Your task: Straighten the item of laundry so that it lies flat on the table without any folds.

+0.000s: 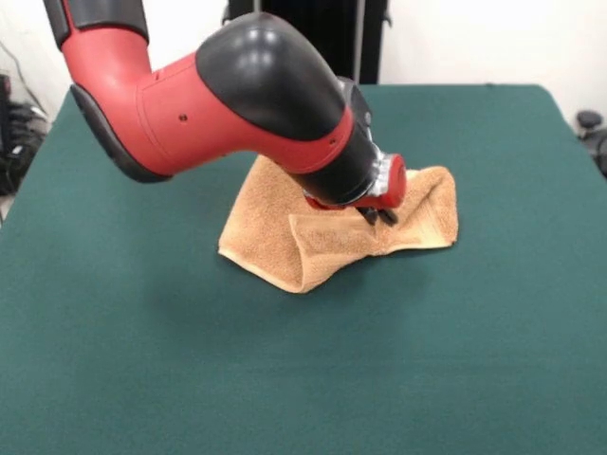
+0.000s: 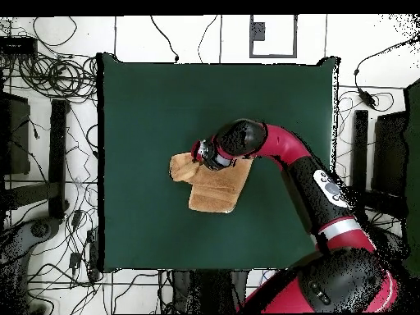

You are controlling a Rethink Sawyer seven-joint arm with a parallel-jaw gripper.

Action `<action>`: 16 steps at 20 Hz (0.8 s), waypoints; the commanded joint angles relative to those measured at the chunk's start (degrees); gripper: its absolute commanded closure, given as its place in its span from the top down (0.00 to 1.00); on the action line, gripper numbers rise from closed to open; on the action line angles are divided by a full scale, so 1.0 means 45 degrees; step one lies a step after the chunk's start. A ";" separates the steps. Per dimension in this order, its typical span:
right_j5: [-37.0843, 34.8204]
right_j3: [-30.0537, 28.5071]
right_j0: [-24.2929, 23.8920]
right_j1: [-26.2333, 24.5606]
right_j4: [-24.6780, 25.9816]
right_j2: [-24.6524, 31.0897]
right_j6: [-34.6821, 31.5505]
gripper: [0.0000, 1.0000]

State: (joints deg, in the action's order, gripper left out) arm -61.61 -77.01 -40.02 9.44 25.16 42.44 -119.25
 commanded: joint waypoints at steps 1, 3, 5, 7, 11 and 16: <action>-0.1433 0.0664 0.1697 0.1012 0.1534 -0.1579 0.1453 0.00; -0.1271 0.0696 0.1845 0.0924 0.1555 -0.1652 0.1304 0.00; -0.1234 0.0575 0.1915 0.1003 0.1439 -0.1723 0.1195 0.00; -0.1137 0.0555 0.2043 0.0945 0.1370 -0.1798 0.1044 0.00; -0.1270 0.1762 0.2396 0.0624 0.1586 -0.1955 0.1389 0.00; -0.2479 0.4676 0.2905 -0.0125 0.1963 -0.1899 0.2216 0.00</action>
State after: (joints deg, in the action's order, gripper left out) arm -66.82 -69.37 -29.93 13.22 30.62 37.22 -119.25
